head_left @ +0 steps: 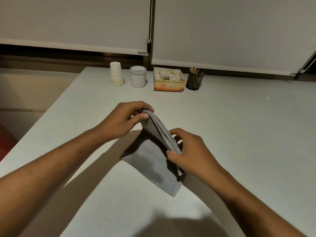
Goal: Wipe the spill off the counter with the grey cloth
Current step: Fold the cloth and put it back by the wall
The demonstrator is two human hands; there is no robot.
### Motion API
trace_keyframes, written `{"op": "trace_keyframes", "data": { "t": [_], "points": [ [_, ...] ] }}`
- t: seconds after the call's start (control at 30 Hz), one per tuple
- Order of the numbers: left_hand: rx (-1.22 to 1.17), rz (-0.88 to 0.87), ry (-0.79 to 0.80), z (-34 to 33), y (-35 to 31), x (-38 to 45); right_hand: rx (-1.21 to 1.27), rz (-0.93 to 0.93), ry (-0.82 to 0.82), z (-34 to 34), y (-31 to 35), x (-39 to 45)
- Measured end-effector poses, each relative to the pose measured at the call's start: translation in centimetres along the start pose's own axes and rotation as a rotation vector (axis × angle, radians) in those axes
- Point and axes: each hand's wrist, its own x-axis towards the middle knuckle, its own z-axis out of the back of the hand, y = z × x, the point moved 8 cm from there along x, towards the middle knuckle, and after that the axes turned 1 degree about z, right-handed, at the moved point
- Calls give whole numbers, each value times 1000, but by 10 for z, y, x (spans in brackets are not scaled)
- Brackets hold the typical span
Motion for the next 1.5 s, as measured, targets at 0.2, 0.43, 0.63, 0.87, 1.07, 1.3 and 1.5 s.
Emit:
{"op": "trace_keyframes", "data": {
  "t": [0.2, 0.43, 0.63, 0.87, 1.07, 1.3, 1.5],
  "points": [
    [-122, 67, -182, 15, -12, 38, -44, 42, -130, 84, -24, 38],
    [-175, 75, -369, 50, -27, 83, -35, 122, -211, 150, -34, 112],
    [-247, 12, -487, 90, -60, 99, -108, 325, -338, 221, 2, 143],
    [-56, 61, -291, 46, -75, 46, -228, 523, -267, 204, -18, 63],
    [34, 121, 127, -65, -51, -28, -37, 179, 161, 109, -107, -20],
    [-38, 152, 350, -119, -45, -61, 21, 48, 442, 71, -134, -55],
    [-135, 202, 403, -118, -46, -45, 78, 73, 511, 70, -134, -53]
  ]
}}
